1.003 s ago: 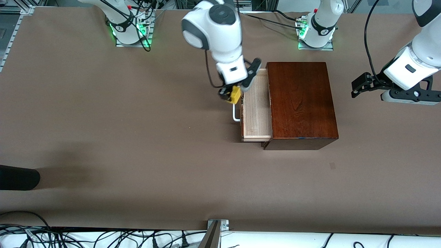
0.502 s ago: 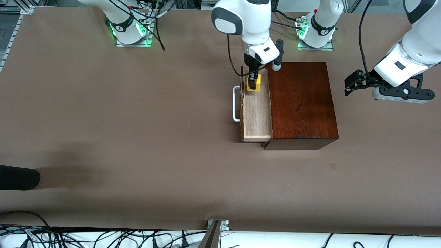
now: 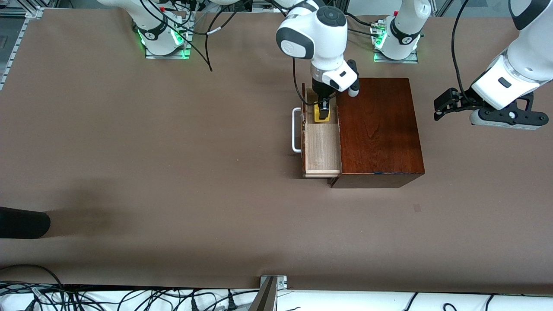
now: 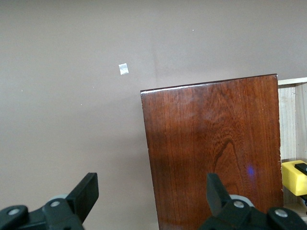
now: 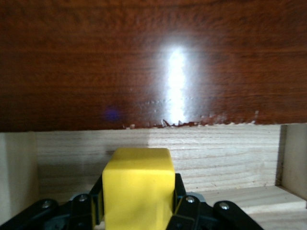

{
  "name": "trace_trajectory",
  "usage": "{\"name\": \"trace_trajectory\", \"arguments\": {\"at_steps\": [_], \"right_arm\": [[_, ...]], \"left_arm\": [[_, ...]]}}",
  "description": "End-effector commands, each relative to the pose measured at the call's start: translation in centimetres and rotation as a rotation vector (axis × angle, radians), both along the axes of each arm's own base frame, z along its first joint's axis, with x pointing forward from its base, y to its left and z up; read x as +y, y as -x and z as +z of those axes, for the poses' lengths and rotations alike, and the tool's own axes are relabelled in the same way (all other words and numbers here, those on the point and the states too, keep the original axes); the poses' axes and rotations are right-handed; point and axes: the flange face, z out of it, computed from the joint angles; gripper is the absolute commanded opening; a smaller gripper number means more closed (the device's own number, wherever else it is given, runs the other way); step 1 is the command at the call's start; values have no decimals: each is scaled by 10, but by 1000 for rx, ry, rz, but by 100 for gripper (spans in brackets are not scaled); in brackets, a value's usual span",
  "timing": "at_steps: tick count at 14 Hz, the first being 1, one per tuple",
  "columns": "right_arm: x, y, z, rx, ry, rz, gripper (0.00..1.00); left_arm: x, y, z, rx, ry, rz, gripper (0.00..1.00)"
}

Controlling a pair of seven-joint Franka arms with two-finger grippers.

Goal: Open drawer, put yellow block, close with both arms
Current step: 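Carry the cube over the open drawer and lower it inside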

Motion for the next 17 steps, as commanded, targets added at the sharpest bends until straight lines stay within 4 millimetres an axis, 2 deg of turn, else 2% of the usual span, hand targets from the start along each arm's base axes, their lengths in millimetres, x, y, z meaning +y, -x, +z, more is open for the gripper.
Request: {"name": "trace_trajectory", "arguments": {"at_steps": [1, 3, 5, 10, 11, 12, 13, 16, 17], "right_arm": [[3, -6, -13, -6, 22, 30, 0], [-1, -7, -17, 12, 44, 34, 0], [-10, -17, -23, 24, 57, 20, 0], [-9, -19, -35, 28, 58, 17, 0], [-8, -18, -37, 25, 54, 19, 6], [-8, -19, -41, 25, 53, 23, 74], [-8, -19, -39, 25, 48, 15, 100], [-7, -20, -24, 26, 31, 4, 100], [-10, -26, -4, 40, -7, -18, 100]], "left_arm": [[0, 3, 8, 0, 19, 9, 100], [-3, 3, 8, 0, 15, 3, 100], [-2, 2, 8, -5, 10, 2, 100], [-2, -3, 14, -18, 7, 2, 100], [-1, -4, 13, -18, 7, 4, 100], [0, -4, 13, -18, 7, 4, 100], [0, -4, 13, -18, 7, 5, 100], [0, -4, 13, -18, 7, 2, 100], [-1, -4, 13, -18, 7, 2, 100]]}}
